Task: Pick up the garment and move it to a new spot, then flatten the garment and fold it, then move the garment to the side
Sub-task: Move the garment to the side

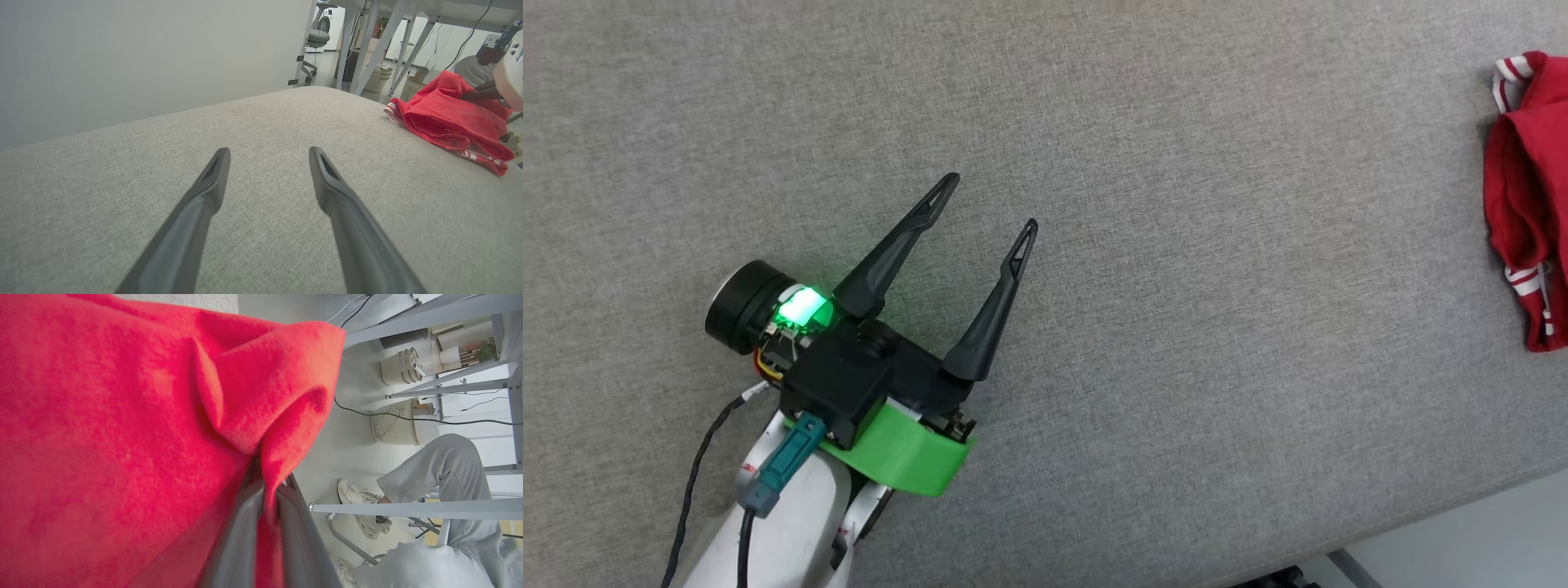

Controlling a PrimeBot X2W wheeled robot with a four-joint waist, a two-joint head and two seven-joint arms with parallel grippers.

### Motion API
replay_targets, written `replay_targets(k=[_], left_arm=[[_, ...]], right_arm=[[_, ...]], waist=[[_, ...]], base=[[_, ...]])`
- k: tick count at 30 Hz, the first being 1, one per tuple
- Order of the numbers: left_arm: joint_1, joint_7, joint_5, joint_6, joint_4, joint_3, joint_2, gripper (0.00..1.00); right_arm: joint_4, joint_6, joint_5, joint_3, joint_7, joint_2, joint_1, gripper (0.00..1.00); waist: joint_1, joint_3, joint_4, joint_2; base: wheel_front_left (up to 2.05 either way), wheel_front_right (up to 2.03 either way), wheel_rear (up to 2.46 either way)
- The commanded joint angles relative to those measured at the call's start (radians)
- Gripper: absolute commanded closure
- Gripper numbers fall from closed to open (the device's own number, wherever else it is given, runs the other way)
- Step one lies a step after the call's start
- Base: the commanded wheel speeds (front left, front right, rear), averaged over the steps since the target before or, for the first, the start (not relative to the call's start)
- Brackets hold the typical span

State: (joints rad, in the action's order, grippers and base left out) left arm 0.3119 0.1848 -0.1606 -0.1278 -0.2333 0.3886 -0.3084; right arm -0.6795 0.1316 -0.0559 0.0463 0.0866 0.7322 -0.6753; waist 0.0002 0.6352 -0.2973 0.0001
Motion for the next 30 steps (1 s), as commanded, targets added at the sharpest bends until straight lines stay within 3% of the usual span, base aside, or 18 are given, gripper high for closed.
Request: replay_targets(k=[1, 4, 5, 6, 19, 25, 30], left_arm=[[0.016, -0.001, -0.001, -0.001, -0.005, -0.002, -0.008, 0.00], [0.016, 0.001, -0.004, 0.003, -0.005, -0.002, -0.009, 0.00], [0.015, 0.002, -0.005, 0.004, -0.003, -0.001, -0.008, 0.00], [0.015, 0.005, -0.008, 0.005, 0.000, -0.001, -0.007, 0.00], [-0.005, 0.062, -0.048, 0.026, 0.114, -0.008, 0.039, 0.00], [-0.048, 0.075, -0.078, 0.048, 0.197, -0.057, 0.063, 0.00], [-0.098, 0.077, -0.091, 0.066, 0.230, -0.120, 0.085, 0.00]], right_arm=[[-0.020, -0.001, 0.019, -0.012, -0.020, -0.009, -0.024, 1.00], [-0.069, -0.001, 0.046, -0.031, -0.046, -0.022, -0.049, 1.00], [-0.081, -0.001, 0.053, -0.034, -0.052, -0.024, -0.054, 0.65], [-0.093, -0.001, 0.064, -0.039, -0.064, -0.025, -0.060, 0.00], [-0.140, -0.001, 0.077, -0.042, -0.141, -0.032, -0.083, 0.00], [-0.032, -0.001, -0.026, -0.017, -0.154, -0.077, -0.049, 0.00], [0.166, -0.001, -0.153, 0.011, -0.151, -0.133, 0.044, 0.00]], waist=[[-0.0002, 0.035, -0.011, -0.0001], [-0.0002, 0.034, -0.001, -0.0001], [-0.0002, 0.032, 0.002, -0.0001], [-0.0002, 0.029, 0.006, -0.0001], [-0.0002, -0.117, 0.057, -0.0001], [-0.0002, -0.253, 0.100, -0.0001], [-0.0002, -0.362, 0.143, -0.0001]], base=[[0.00, 0.00, 0.00], [0.00, 0.00, 0.00], [0.00, 0.00, 0.00], [0.00, 0.00, 0.00], [0.00, 0.00, 0.00], [0.00, 0.00, 0.00], [0.00, 0.00, 0.00]])
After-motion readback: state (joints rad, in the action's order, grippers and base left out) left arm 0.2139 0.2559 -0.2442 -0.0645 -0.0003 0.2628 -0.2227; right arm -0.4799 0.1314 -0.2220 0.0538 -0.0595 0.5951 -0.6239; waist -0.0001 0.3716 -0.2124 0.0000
